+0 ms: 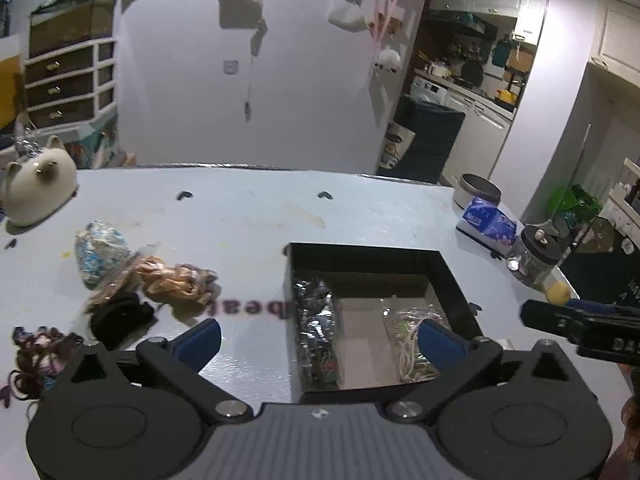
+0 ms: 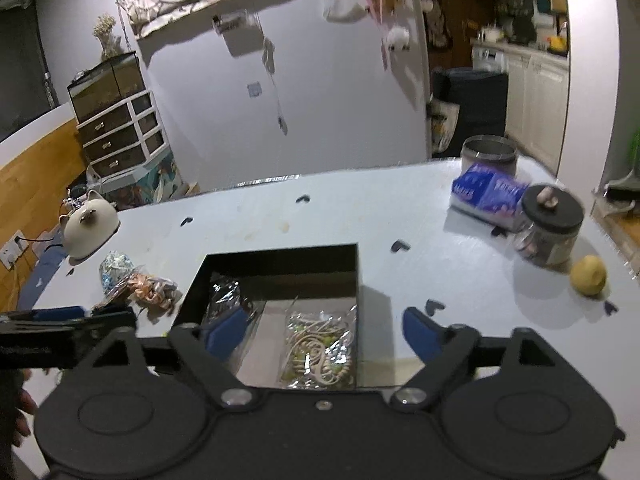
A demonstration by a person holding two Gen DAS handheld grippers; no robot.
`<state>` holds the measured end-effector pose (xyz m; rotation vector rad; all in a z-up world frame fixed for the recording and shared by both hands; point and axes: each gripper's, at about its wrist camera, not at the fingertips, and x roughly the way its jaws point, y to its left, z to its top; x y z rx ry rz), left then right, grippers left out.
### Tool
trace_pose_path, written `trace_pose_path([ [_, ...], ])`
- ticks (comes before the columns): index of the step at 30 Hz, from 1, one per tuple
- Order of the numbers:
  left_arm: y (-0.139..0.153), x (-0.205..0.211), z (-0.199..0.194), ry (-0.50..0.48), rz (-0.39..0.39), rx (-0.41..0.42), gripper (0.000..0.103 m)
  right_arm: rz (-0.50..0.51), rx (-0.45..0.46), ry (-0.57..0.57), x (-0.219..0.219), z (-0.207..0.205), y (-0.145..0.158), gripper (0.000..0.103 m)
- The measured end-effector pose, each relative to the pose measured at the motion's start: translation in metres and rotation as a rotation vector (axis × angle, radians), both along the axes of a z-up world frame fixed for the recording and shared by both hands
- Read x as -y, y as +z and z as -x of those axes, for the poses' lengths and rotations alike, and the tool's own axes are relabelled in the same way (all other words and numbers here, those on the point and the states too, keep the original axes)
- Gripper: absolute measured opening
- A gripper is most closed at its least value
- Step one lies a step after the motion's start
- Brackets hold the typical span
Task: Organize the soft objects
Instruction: 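Lift both open tools out of the black box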
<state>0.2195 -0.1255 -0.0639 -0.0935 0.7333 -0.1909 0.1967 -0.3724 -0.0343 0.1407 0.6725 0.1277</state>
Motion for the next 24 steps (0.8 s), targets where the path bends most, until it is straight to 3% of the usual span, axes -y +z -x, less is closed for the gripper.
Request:
trace_pose_path([
  [1,0.001,-0.001,0.004,0.006,-0.006,0.007,0.103,0.009,0.016,-0.004,0.000,0.004,0.001,0.100],
  [3,0.002,-0.004,0.010,0.020,-0.017,0.021,0.103,0.019,0.057,0.000,0.001,0.012,0.002,0.103],
  [13,0.005,-0.020,0.037,0.073,-0.026,0.082,0.103,0.045,0.157,0.010,-0.012,0.037,0.007,0.103],
  [24,0.012,-0.063,0.050,0.122,-0.029,0.129,0.103,0.069,0.175,-0.012,-0.048,0.046,0.010,0.103],
])
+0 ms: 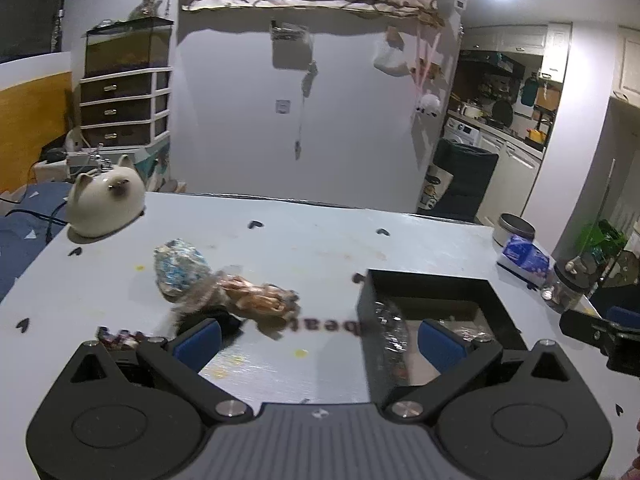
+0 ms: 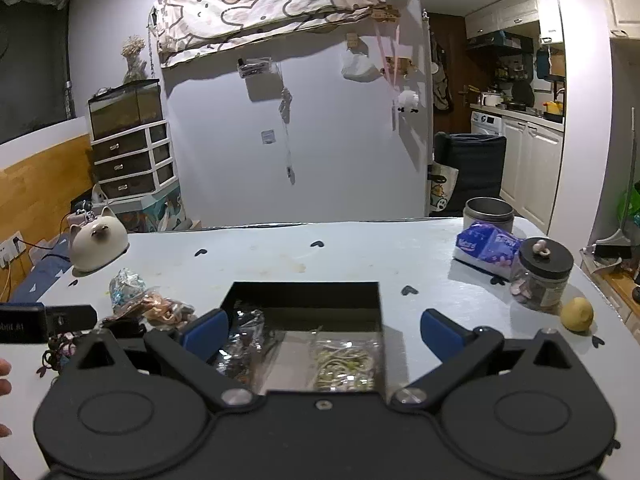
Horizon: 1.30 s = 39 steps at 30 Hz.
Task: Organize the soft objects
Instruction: 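Lift both open tools out of the black box, then grasp the knitted yarn bundle with the right tool while the left tool grasps the bagged tan cords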
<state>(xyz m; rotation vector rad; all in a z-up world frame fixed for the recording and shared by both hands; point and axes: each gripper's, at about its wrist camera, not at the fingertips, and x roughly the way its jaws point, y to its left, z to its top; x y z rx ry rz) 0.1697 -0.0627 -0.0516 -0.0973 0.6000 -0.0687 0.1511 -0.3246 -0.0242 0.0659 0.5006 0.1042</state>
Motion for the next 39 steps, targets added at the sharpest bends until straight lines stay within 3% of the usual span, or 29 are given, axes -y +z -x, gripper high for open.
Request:
trace_pose_path([
  [24,0.008,-0.167,-0.030,-0.040,-0.020,0.020,0.103,-0.028,-0.031,0.034,-0.159,-0.004,-0.007,0.103],
  [32,0.003,-0.214,-0.067,-0.144,0.027,-0.012,0.103,-0.048,-0.070,0.099,-0.208,-0.023,-0.017,0.103],
  [39,-0.009,-0.225,-0.120,-0.317,0.032,-0.097,0.103,-0.023,-0.132,0.244,-0.246,-0.045,-0.029,0.103],
])
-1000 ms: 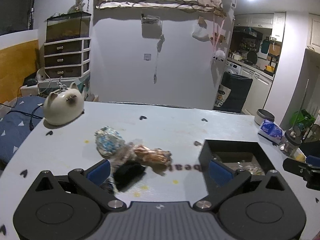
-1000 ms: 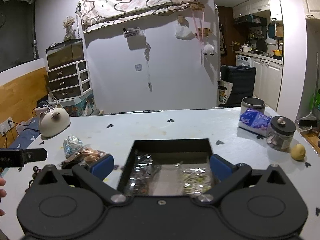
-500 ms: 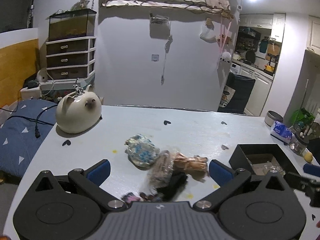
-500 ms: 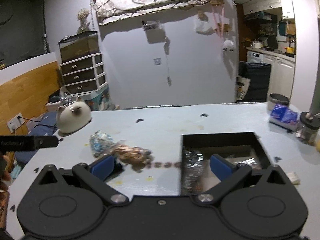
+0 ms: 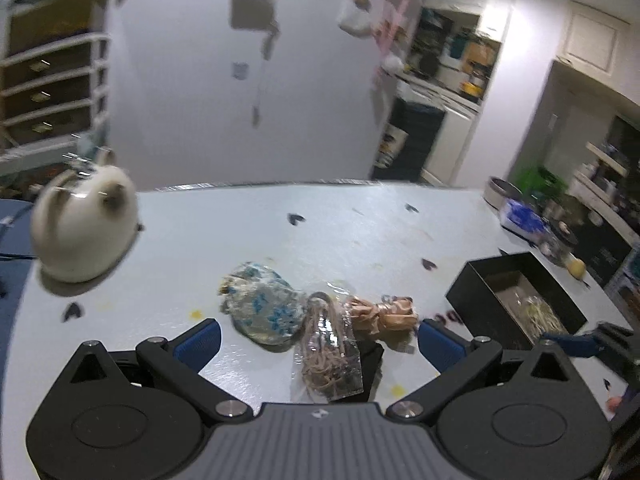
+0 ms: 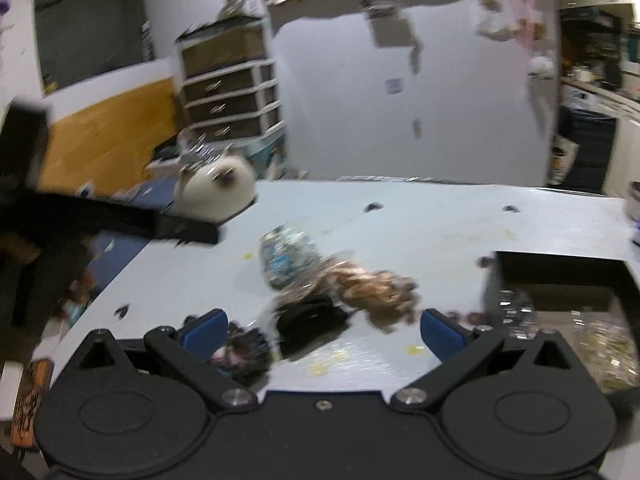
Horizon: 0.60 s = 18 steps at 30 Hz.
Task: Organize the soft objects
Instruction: 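Grasp the knitted yarn bundle with the right tool while the left tool grasps the bagged tan cords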
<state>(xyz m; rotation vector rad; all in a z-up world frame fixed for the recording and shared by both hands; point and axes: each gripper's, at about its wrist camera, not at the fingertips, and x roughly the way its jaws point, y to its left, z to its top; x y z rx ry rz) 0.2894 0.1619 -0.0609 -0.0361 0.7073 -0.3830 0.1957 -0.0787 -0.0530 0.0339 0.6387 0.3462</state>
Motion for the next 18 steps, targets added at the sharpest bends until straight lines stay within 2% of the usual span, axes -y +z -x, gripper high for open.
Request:
trace_pose_path([
  [5,-0.016,-0.002,-0.040,-0.075,0.022,-0.091,0.103,0.019,-0.051,0.123,-0.031,-0.017,-0.013,0.103],
  [9,-0.029,-0.001,-0.068,-0.081,0.011,-0.147,0.103,-0.013,-0.153,0.187,-0.051,-0.034,-0.027,0.103],
  [15,-0.042,0.001,-0.095,-0.106,-0.008,-0.209,0.103,-0.086,-0.326,0.173,-0.070,-0.067,-0.057,0.097],
  [18,-0.051,0.003,-0.104,-0.125,-0.013,-0.260,0.095,-0.121,-0.384,0.161,-0.077,-0.079,-0.069,0.093],
])
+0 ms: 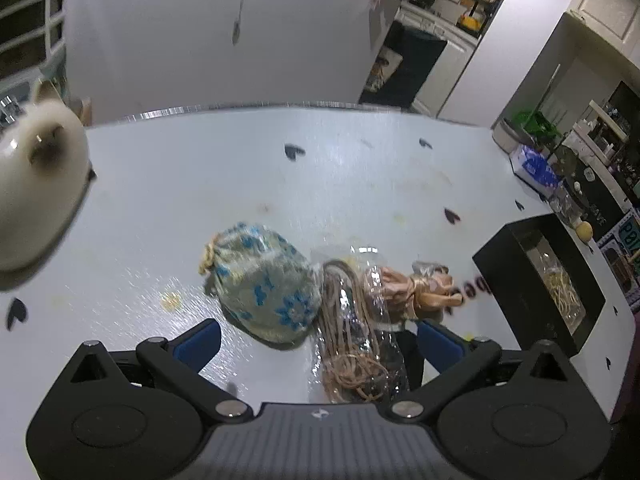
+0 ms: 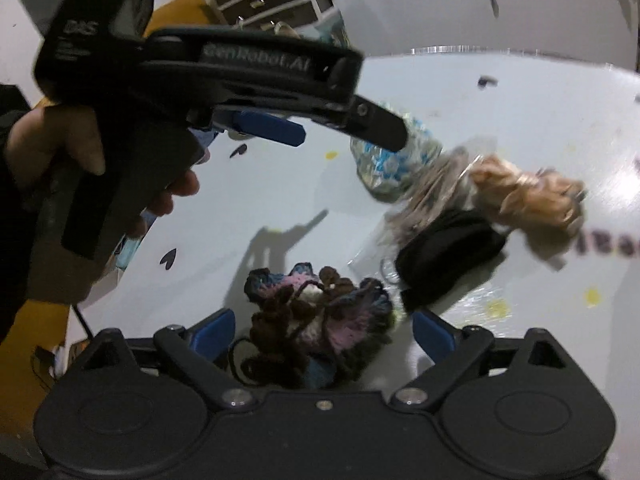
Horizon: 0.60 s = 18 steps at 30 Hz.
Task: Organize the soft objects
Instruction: 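Grasp the knitted yarn bundle with the right tool while the left tool grasps the bagged tan cords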
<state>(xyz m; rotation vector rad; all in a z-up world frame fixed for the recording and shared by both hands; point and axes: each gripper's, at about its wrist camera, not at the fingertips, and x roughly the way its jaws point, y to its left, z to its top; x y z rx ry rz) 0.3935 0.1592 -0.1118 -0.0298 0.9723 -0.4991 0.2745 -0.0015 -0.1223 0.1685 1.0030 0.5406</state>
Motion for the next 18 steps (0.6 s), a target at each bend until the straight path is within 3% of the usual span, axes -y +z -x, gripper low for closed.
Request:
trace_pose_path([
  [2,-0.007,0.002,-0.006,-0.007,0.005,-0.039,0.083,0.002,-0.037,0.001,-0.005,-0.005,-0.007,0.088],
  [4,-0.014,0.003,-0.012,-0.004,0.023,-0.080,0.079,0.008,-0.064,0.008,-0.009,-0.007,-0.012,0.082],
  [7,-0.024,0.004,-0.020,0.009,0.071,-0.133,0.077,0.008,-0.094,0.014,-0.008,-0.008,-0.016,0.068],
  [11,-0.041,0.009,-0.030,0.027,0.139,-0.226,0.077,-0.008,-0.098,0.027,-0.001,-0.006,-0.013,0.057],
  [15,-0.053,0.018,-0.038,0.041,0.164,-0.286,0.076,0.004,-0.082,0.038,0.004,-0.001,-0.007,0.050],
  [18,-0.058,0.026,-0.043,0.048,0.162,-0.296,0.069,0.015,-0.076,0.040,0.011,0.004,-0.003,0.047],
])
